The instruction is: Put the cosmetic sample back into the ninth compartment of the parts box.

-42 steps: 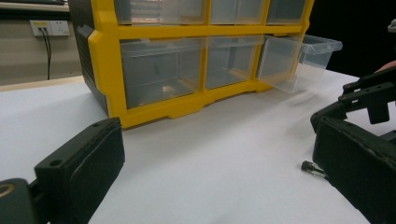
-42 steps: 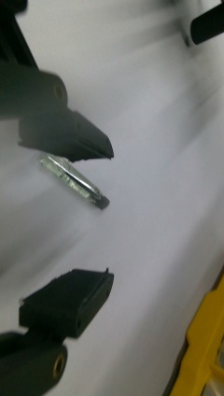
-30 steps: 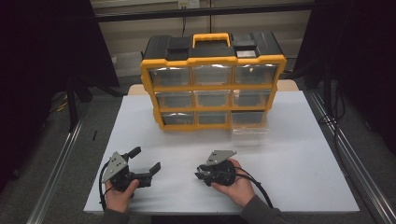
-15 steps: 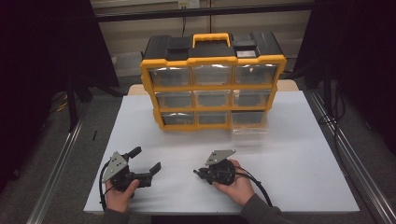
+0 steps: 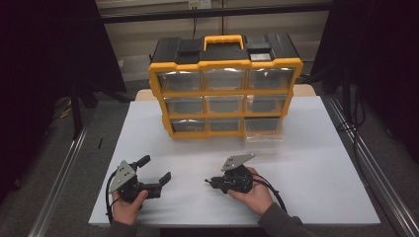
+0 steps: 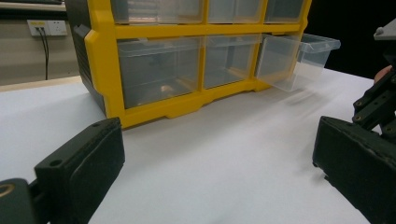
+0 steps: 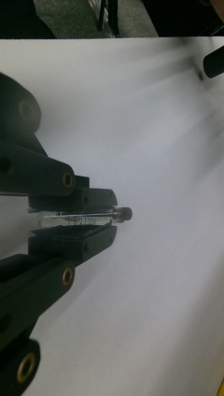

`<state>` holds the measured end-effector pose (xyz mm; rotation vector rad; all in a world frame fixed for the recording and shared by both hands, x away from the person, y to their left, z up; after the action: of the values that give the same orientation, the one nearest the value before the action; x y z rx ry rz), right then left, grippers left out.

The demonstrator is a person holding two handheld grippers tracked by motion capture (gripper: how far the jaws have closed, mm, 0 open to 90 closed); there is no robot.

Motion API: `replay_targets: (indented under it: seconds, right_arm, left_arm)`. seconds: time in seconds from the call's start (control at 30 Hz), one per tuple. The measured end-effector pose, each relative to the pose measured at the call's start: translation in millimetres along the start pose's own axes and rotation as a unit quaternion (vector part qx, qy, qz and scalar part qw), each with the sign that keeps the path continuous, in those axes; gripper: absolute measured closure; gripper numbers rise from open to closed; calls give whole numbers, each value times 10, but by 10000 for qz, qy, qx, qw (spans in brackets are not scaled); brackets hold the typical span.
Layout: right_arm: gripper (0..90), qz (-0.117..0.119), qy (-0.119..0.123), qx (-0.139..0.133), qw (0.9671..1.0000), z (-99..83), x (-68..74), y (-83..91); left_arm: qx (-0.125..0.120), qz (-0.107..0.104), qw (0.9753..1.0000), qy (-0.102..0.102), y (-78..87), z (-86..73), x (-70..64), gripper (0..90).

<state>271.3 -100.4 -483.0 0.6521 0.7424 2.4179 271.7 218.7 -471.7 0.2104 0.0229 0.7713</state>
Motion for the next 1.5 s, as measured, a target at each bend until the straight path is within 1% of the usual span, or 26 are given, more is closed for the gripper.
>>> replay_targets:
  seconds: [0.03, 0.07, 0.1, 0.13, 0.17, 0.2, 0.27, 0.3, 0.33, 0.37, 0.4, 0.43, 0.47, 0.67, 0.7, 0.77, 0.8, 0.83, 1.13, 1.23, 1.4, 1.5]
  right_arm:
    - [822, 50, -18, -12, 10000, 3, -9, 15]
    - [822, 62, -43, -19, 10000, 7, -18, 30]
    - [822, 67, -61, -8, 10000, 8, -25, 48]
    - [822, 85, -69, -25, 9999, 11, -33, 60]
    - [822, 97, -87, -25, 9999, 10, -39, 74]
    - [822, 140, -73, -57, 9999, 10, -47, 83]
    - [822, 154, -108, -54, 9998, 12, -52, 111]
    - [822, 188, -114, -48, 9997, 13, -57, 126]
    - [822, 199, -112, -56, 9997, 16, -62, 142]
    - [822, 195, -176, -78, 9996, 15, -63, 158]
    - [822, 221, -155, -81, 9996, 17, -76, 170]
    - [822, 240, -173, -74, 9995, 18, -84, 184]
    - [822, 221, -184, -73, 9996, 18, -91, 198]
    - [822, 281, -228, -118, 9993, 19, -135, 267]
    - [822, 223, -157, -92, 9996, 33, -135, 290]
    - [822, 208, -147, -102, 9996, 47, -133, 309]
    - [822, 240, -141, -132, 9995, 64, -135, 326]
    - [822, 248, -148, -192, 9994, 96, -142, 363]
    - [822, 251, -164, -279, 9992, 177, -181, 475]
    - [822, 227, -170, -259, 9993, 207, -199, 519]
    - [822, 191, -160, -266, 9993, 239, -215, 565]
    - [822, 168, -158, -285, 9993, 264, -235, 604]
  left_arm:
    - [92, -49, 9999, -131, 14, -2, 18, 24]
    - [100, -47, 9998, -139, 15, -2, 20, 24]
    - [51, -33, 9999, -83, 9, -1, 15, 24]
    - [-32, 3, 10000, 42, -4, 0, 0, 23]
    - [-39, 4, 10000, 32, -4, 1, 0, 23]
    - [88, -12, 9999, -130, 15, 1, 18, 24]
    - [93, -17, 9998, -151, 16, 2, 19, 24]
    - [27, 11, 10000, -43, 4, 3, 5, 24]
    - [112, -47, 9998, -161, 18, 1, 22, 24]
    - [101, -50, 9998, -135, 15, -1, 19, 23]
    - [76, -41, 9999, -107, 11, 0, 15, 23]
    - [97, -52, 9999, -132, 15, 0, 18, 24]
    - [-39, -2, 10000, 69, -7, 2, -9, 24]
    - [-17, 3, 10000, 30, -6, 1, -7, 24]
    - [-16, 2, 10000, 29, -4, 3, -6, 24]
    - [-21, -5, 10000, 44, -5, 3, -7, 24]
    - [-14, 9, 10000, 46, -5, 3, -8, 24]
    - [-17, 5, 10000, 29, -4, 3, -6, 24]
    - [-12, -3, 10000, -8, -6, 4, -5, 24]
    - [-5, 28, 10000, -4, -5, 6, -7, 24]
    - [-3, 21, 10000, 28, -5, 6, -9, 23]
    - [-6, 15, 10000, 1, -6, 7, -7, 24]
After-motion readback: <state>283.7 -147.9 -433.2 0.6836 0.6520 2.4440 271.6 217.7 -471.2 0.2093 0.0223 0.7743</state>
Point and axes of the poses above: each handheld gripper's, and its own axes: y roughly backward along the jaws, z roughly out of its top, x roughly to its left, the point moved 1 cm from there along -y, roughly forward along the jaws, and after that the axes turned 7 degrees about -y, right-handed, at the moved point
